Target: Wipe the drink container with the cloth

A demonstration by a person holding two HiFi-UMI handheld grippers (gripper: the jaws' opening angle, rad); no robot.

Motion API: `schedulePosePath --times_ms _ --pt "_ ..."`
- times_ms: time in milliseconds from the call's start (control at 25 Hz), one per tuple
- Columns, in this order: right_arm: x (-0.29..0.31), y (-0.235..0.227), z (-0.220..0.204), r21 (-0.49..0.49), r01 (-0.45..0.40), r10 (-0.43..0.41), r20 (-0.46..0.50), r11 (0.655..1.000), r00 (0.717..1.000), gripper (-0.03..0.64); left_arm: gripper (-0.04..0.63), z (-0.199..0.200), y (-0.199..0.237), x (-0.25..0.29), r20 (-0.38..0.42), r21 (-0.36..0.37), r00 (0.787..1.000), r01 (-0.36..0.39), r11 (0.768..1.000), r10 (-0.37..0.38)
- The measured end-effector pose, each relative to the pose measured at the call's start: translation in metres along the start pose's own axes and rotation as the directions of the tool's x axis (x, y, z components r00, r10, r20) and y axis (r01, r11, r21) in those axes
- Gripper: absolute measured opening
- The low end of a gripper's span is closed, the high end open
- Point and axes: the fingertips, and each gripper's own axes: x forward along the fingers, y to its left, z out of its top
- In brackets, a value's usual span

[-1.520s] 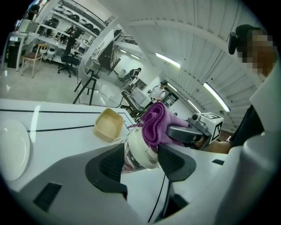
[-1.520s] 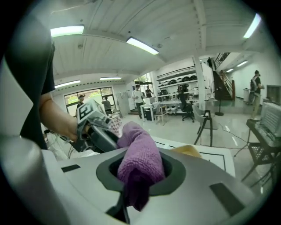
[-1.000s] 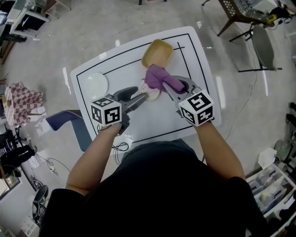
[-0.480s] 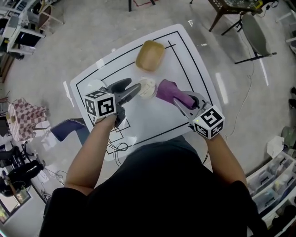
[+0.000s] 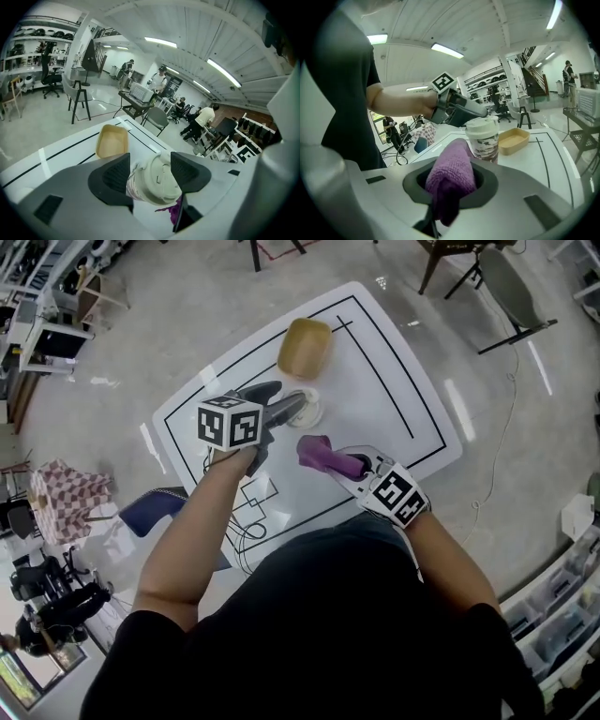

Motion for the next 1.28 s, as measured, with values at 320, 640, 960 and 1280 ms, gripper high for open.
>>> schedulePosePath --times_ms 320,640,960,1280 --pt "0.037 -0.038 0.021 0.078 0.177 -0.178 0.003 0.981 0.984 0.087 0.354 -0.016 0.012 0.006 -0.038 -0.058 0.999 0.000 0.998 -0.002" --pt "0.050 -0.052 0.010 0.133 0.238 -0.237 -0.022 0.962 0.971 0.087 0.379 -0.013 0.013 0.006 -0.038 -0.004 0.999 -0.020 1.000 0.020" --pt "0.084 -0.079 -0.043 0.195 0.248 -0.214 -0.180 0.949 0.960 0.089 0.377 -0.012 0.012 0.009 -0.009 -0.026 1.000 -0.019 0.999 0.019" --pt "0.113 -0.097 -0.081 0.194 0.260 -0.193 -0.307 0.946 0.932 0.091 0.377 -0.012 0.017 0.011 0.012 -0.050 1.000 -0.016 0.999 0.016"
